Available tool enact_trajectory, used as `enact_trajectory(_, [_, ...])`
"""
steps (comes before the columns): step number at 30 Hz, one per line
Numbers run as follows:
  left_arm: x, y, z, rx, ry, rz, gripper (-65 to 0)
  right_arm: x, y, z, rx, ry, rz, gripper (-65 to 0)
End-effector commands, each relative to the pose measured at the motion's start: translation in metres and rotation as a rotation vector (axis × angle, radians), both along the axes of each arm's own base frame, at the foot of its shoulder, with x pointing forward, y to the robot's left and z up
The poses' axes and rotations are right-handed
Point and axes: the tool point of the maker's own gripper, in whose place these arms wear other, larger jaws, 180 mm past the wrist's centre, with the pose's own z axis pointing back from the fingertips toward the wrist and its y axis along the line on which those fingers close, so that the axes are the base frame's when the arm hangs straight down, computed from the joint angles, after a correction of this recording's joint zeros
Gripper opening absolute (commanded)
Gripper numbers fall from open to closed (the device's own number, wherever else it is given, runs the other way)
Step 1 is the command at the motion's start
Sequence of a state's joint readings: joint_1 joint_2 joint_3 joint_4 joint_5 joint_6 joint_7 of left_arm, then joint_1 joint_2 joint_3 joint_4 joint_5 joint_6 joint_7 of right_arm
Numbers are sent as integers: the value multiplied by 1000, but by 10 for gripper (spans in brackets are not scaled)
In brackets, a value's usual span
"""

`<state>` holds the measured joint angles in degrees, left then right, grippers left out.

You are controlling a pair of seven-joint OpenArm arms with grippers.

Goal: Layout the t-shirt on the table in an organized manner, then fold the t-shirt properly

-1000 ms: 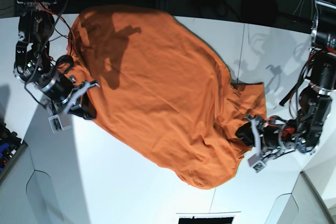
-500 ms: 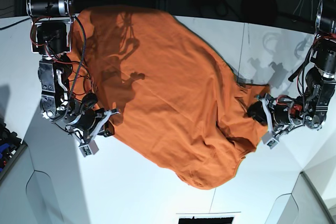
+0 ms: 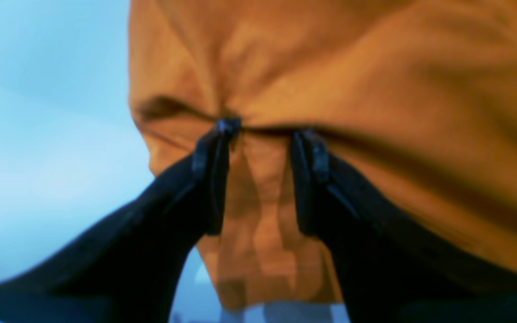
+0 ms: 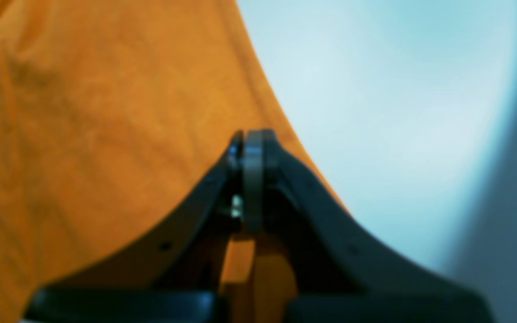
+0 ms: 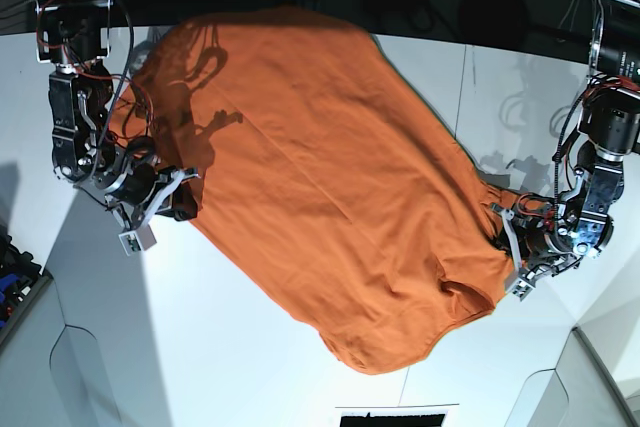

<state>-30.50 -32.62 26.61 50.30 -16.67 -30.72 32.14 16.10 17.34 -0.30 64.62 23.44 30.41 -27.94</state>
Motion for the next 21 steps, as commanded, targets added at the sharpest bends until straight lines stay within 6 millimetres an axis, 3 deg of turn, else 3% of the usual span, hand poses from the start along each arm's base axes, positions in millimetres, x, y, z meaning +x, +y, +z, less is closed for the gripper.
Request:
enact_trajectory(1, [9, -6, 8, 5, -11, -13, -390, -8, -7, -3, -42, 23, 14, -650])
enact_trajectory(7, [36, -50, 17, -51, -50, -41, -390, -59, 14, 4, -3, 21, 65, -650])
enact_trajectory(10, [48, -65, 27, -71, -70, -51, -390, -72, 24, 17, -2, -22, 95, -650])
enact_trajectory(13, [64, -62, 46, -75, -103, -9, -390, -61, 29, 37, -2, -89, 100, -650])
enact_trajectory(17, [79, -63, 85, -140, -147, 18, -390, -35, 29, 63, -2, -168, 96, -650])
enact_trajectory(21, [73, -68, 121, -216, -177, -51, -390, -4, 35, 91, -7, -253, 95, -650])
